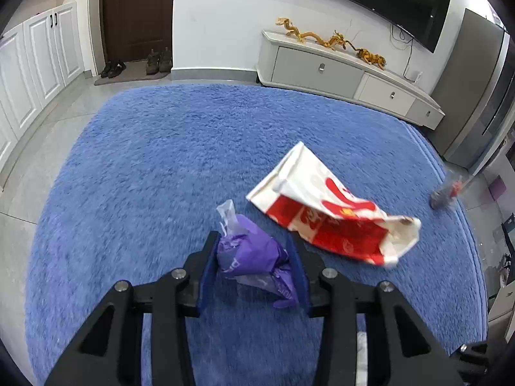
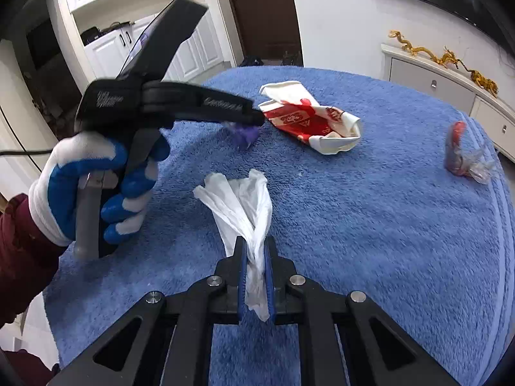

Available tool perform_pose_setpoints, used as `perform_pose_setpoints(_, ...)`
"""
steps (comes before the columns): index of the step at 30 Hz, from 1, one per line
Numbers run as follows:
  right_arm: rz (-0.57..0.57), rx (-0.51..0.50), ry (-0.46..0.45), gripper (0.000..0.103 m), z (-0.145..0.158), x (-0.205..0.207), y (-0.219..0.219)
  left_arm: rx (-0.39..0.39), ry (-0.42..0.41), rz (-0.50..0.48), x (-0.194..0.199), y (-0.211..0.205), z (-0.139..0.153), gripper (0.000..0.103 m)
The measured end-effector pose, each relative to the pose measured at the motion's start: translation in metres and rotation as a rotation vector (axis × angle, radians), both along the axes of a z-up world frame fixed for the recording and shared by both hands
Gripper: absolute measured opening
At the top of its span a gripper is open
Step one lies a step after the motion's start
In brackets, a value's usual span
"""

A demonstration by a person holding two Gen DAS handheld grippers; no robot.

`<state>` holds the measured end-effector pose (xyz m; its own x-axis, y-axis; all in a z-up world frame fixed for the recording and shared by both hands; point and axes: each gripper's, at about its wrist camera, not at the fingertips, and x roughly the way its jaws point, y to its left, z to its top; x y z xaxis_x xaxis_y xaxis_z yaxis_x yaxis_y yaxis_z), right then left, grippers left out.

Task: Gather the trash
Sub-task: 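Grasp the purple bag with the left gripper while the right grasps the white bag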

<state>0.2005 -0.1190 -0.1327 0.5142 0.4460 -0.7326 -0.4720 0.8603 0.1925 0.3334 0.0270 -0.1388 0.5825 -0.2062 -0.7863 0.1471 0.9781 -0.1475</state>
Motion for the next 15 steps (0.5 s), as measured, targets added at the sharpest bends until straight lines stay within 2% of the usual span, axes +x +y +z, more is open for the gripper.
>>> perform_pose_setpoints(8,-0.058,0.069,-0.033,0.010,0.018,-0.037,-0.038,0.097,-0.153,-0.046,-0.080,-0.026,0.038,0.038)
perform_pose_setpoints(15,-0.136,0.092,-0.063,0.010,0.037,-0.068,-0.072,0.114,-0.216,-0.098,-0.128,-0.057,0.061,0.038)
